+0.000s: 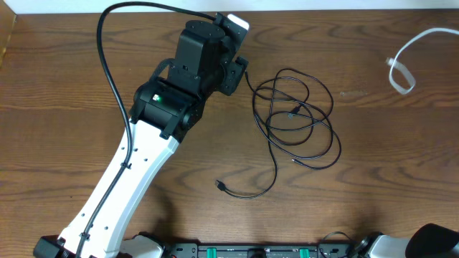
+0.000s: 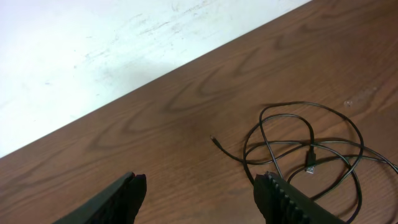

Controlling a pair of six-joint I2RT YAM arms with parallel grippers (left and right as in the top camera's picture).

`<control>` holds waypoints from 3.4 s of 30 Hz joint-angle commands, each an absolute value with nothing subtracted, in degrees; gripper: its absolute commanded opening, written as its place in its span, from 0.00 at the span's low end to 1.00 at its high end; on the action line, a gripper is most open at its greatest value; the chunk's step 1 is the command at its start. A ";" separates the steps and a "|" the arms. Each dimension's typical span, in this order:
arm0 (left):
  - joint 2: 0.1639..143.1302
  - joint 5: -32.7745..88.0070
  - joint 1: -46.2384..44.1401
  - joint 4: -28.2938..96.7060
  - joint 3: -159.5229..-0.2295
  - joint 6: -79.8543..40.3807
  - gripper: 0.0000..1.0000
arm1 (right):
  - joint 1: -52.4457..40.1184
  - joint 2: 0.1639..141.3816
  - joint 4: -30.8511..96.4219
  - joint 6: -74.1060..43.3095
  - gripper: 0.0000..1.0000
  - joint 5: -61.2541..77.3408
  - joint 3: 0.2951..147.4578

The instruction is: Untangle cables

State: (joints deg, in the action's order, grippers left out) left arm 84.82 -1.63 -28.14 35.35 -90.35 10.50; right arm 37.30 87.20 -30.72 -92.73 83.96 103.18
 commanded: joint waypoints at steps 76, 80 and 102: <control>83.53 0.03 -27.94 35.68 -90.54 9.78 0.61 | 4.08 87.99 67.94 -13.74 0.01 -5.06 115.15; 83.53 0.03 -27.94 35.73 -90.54 9.78 0.61 | 4.01 87.96 68.34 -10.39 0.01 -8.86 115.22; 83.53 0.01 -27.94 35.51 -90.54 10.41 0.61 | 13.30 86.98 70.57 -12.60 0.01 -45.41 118.91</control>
